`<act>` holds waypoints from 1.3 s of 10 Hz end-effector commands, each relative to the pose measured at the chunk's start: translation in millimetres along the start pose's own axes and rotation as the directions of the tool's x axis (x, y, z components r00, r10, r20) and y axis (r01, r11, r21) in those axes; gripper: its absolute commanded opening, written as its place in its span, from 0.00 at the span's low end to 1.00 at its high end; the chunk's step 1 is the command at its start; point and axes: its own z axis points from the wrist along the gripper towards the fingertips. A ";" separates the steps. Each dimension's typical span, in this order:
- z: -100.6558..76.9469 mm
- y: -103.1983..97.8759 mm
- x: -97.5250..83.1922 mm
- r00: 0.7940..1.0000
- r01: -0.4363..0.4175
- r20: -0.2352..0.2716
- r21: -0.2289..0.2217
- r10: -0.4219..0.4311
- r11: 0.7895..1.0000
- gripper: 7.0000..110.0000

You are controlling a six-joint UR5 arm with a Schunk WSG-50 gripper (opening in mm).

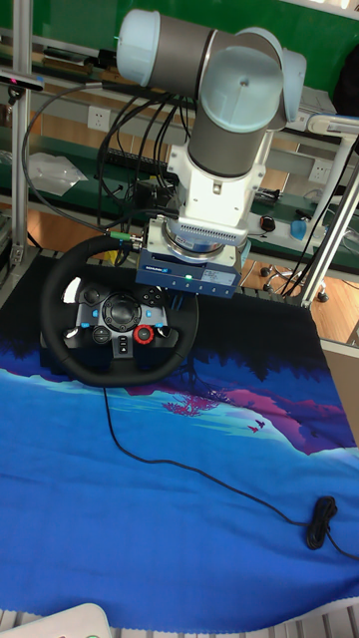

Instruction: Rotate the steering wheel 90 degrees clockwise

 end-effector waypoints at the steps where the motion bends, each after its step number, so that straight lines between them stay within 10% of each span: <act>1: -1.1 2.5 0.1 1.000 0.002 0.001 -0.011 -0.002 1.000 0.00; 13: -2.5 1.8 4.6 1.000 0.003 -0.011 -0.011 -0.003 1.000 0.00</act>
